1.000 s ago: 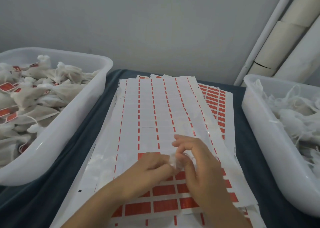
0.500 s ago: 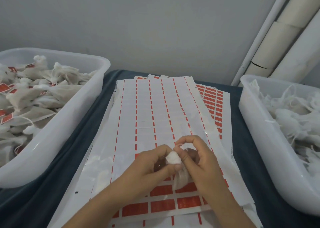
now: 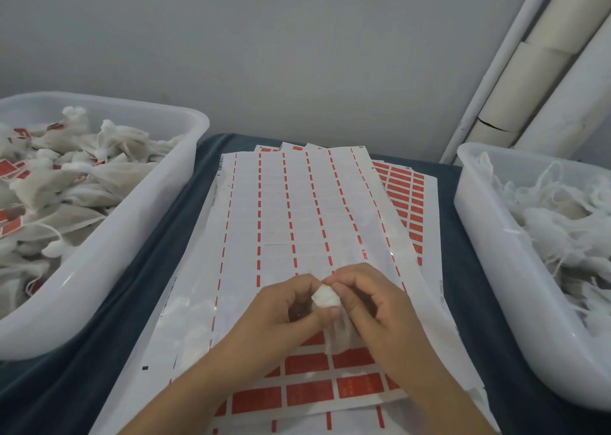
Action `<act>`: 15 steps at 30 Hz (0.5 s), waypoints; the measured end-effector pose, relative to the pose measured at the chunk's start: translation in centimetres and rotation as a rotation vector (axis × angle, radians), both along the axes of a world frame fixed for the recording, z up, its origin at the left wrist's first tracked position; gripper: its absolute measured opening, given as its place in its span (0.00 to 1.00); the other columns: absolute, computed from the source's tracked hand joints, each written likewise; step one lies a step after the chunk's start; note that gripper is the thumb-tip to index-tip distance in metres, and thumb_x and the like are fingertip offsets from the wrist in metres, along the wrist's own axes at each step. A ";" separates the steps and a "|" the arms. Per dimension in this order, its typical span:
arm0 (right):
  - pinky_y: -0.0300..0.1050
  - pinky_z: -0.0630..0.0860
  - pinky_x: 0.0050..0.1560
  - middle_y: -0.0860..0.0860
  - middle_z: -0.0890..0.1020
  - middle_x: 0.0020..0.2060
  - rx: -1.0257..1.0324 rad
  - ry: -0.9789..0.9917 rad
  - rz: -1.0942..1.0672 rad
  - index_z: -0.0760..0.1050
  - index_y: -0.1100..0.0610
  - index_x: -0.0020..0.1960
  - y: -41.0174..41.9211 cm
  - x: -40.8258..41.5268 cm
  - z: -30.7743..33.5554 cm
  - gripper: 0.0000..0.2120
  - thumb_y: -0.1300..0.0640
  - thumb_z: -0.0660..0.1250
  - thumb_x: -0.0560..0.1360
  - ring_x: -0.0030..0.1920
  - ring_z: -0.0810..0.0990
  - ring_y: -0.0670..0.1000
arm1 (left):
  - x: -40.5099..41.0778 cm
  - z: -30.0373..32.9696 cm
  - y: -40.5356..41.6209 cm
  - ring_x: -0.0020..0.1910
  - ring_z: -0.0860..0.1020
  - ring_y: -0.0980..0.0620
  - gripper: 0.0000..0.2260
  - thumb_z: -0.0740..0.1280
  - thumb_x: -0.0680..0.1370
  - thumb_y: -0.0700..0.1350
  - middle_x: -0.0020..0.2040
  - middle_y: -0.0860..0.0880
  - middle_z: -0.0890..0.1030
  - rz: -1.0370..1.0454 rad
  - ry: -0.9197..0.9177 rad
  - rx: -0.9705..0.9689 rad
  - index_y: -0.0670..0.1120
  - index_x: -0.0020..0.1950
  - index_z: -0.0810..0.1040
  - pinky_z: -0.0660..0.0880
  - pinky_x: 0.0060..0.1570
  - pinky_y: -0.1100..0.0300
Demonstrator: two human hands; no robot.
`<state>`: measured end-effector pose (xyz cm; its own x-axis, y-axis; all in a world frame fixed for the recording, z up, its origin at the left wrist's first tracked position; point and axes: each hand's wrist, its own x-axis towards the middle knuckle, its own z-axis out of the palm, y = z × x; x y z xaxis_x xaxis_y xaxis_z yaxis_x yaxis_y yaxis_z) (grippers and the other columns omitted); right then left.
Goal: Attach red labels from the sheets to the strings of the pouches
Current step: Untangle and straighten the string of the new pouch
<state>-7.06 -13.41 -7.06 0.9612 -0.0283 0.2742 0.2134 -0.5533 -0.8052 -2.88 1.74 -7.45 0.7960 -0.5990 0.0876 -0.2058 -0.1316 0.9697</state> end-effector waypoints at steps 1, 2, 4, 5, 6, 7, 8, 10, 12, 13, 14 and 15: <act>0.26 0.71 0.50 0.38 0.78 0.45 -0.018 -0.012 0.022 0.73 0.41 0.48 0.0 0.0 0.0 0.04 0.48 0.60 0.76 0.51 0.75 0.37 | 0.1 0.1 0.0 0.35 0.78 0.55 0.08 0.66 0.71 0.54 0.37 0.54 0.81 0.013 0.005 -0.006 0.51 0.46 0.79 0.78 0.39 0.63; 0.26 0.71 0.51 0.37 0.78 0.46 -0.022 -0.002 0.044 0.72 0.38 0.48 -0.1 -0.1 0.1 0.04 0.46 0.59 0.76 0.53 0.75 0.38 | 0.1 0.3 0.1 0.31 0.76 0.60 0.07 0.66 0.72 0.51 0.33 0.57 0.80 0.016 0.014 -0.016 0.49 0.46 0.78 0.74 0.34 0.68; 0.25 0.70 0.51 0.34 0.76 0.49 -0.018 0.047 0.087 0.71 0.36 0.48 -0.2 -0.2 0.3 0.07 0.39 0.59 0.72 0.55 0.74 0.37 | 0.1 0.6 0.2 0.26 0.73 0.64 0.04 0.65 0.75 0.46 0.28 0.60 0.76 -0.004 0.066 -0.044 0.47 0.45 0.78 0.69 0.29 0.73; 0.24 0.70 0.51 0.32 0.75 0.51 -0.023 0.060 0.095 0.72 0.34 0.48 -0.3 -0.2 0.4 0.09 0.36 0.60 0.70 0.55 0.73 0.36 | 0.2 0.6 0.3 0.26 0.71 0.63 0.03 0.65 0.76 0.44 0.27 0.59 0.75 -0.018 0.103 -0.056 0.46 0.46 0.78 0.68 0.29 0.72; 0.24 0.70 0.50 0.31 0.75 0.51 -0.025 0.066 0.093 0.72 0.33 0.48 -0.5 -0.2 0.5 0.09 0.35 0.61 0.69 0.55 0.73 0.36 | 0.2 0.7 0.5 0.25 0.70 0.61 0.04 0.64 0.76 0.43 0.28 0.57 0.75 -0.030 0.138 -0.070 0.46 0.46 0.78 0.68 0.30 0.70; 0.23 0.70 0.50 0.30 0.76 0.51 -0.019 0.068 0.084 0.72 0.33 0.47 -0.6 -0.2 0.7 0.08 0.36 0.63 0.68 0.54 0.74 0.35 | 0.3 0.8 0.6 0.25 0.70 0.59 0.04 0.64 0.77 0.42 0.29 0.54 0.76 -0.039 0.165 -0.088 0.45 0.46 0.79 0.69 0.30 0.67; 0.24 0.70 0.49 0.30 0.76 0.50 -0.014 0.067 0.069 0.73 0.33 0.46 -0.8 -0.2 0.8 0.07 0.37 0.63 0.67 0.53 0.74 0.35 | 0.3 0.9 0.7 0.25 0.70 0.57 0.04 0.64 0.76 0.42 0.30 0.51 0.78 -0.043 0.178 -0.105 0.45 0.46 0.79 0.70 0.30 0.65; 0.24 0.71 0.47 0.31 0.77 0.48 -0.010 0.071 0.028 0.74 0.34 0.43 -0.9 -0.2 1.0 0.06 0.39 0.63 0.66 0.51 0.75 0.35 | 0.4 1.1 0.7 0.24 0.70 0.56 0.04 0.65 0.75 0.44 0.33 0.50 0.81 -0.031 0.152 -0.110 0.46 0.47 0.79 0.72 0.30 0.64; 0.24 0.71 0.45 0.33 0.79 0.45 0.014 0.108 -0.018 0.74 0.37 0.42 -0.7 -0.2 1.1 0.06 0.41 0.64 0.65 0.50 0.75 0.35 | 0.4 1.1 0.5 0.22 0.70 0.57 0.08 0.66 0.72 0.48 0.36 0.49 0.83 0.008 0.107 -0.096 0.45 0.48 0.76 0.74 0.29 0.64; 0.24 0.71 0.44 0.35 0.80 0.42 0.048 0.144 -0.041 0.75 0.39 0.42 -0.6 -0.3 1.2 0.07 0.41 0.64 0.64 0.49 0.75 0.34 | 0.4 1.2 0.5 0.21 0.70 0.56 0.11 0.66 0.71 0.49 0.36 0.49 0.84 0.033 0.100 -0.107 0.45 0.48 0.73 0.74 0.27 0.64; 0.23 0.71 0.42 0.37 0.81 0.40 0.095 0.191 -0.063 0.75 0.41 0.41 -0.5 -0.4 1.3 0.08 0.41 0.64 0.64 0.48 0.76 0.34 | 0.4 1.2 0.5 0.20 0.70 0.55 0.13 0.66 0.70 0.50 0.36 0.48 0.83 0.054 0.105 -0.133 0.44 0.48 0.70 0.73 0.25 0.64; 0.23 0.71 0.40 0.38 0.81 0.38 0.155 0.249 -0.081 0.76 0.43 0.41 -0.4 -0.4 1.4 0.10 0.41 0.64 0.63 0.46 0.76 0.34 | 0.6 1.2 0.5 0.20 0.69 0.55 0.15 0.66 0.69 0.51 0.34 0.48 0.83 0.064 0.114 -0.164 0.44 0.48 0.68 0.71 0.24 0.65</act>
<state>-7.46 -13.78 -5.64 0.9912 -0.1310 0.0166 -0.0413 -0.4269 -0.9034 -2.33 2.28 -6.25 0.8420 -0.5323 0.0876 -0.0903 0.0211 0.9957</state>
